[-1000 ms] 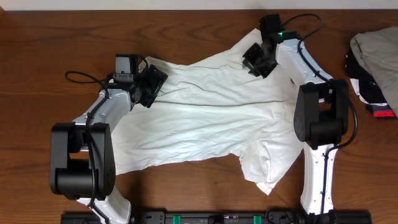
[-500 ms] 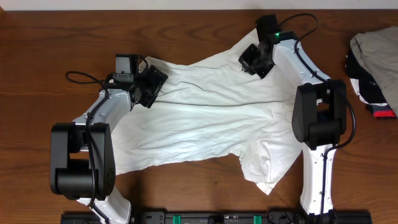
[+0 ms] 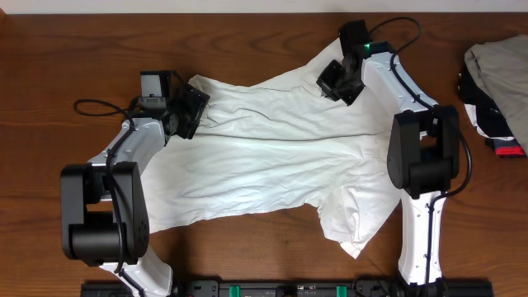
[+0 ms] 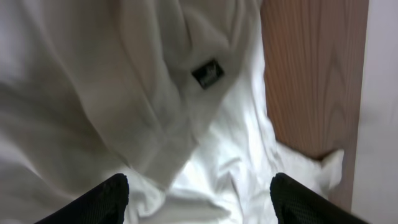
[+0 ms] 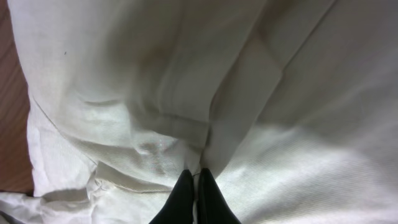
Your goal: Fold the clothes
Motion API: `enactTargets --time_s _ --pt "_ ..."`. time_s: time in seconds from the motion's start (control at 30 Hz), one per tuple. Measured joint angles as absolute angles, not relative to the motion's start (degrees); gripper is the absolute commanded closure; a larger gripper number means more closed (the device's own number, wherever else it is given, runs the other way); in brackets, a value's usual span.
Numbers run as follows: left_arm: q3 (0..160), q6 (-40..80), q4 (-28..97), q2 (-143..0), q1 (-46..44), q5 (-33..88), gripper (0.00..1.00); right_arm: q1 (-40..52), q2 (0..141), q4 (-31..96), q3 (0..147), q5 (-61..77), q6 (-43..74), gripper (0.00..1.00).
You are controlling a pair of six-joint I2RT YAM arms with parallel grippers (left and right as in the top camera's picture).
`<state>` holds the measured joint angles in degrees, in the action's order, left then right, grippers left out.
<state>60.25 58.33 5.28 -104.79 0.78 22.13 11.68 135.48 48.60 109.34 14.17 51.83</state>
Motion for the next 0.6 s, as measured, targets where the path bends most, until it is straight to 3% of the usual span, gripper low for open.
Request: enactTargets --time_s 0.17,0.27,0.6 --pt "60.2 58.7 5.2 -104.8 1.5 20.3 0.26 12.2 135.5 48.7 109.3 14.1 51.5 0.99" --pt "60.2 59.2 4.9 -104.8 1.8 19.2 0.39 12.3 135.5 48.7 109.3 14.0 51.4 0.99" --pt "60.2 59.8 4.9 -104.8 1.7 18.7 0.39 12.6 135.5 48.7 109.3 13.9 51.3 0.98"
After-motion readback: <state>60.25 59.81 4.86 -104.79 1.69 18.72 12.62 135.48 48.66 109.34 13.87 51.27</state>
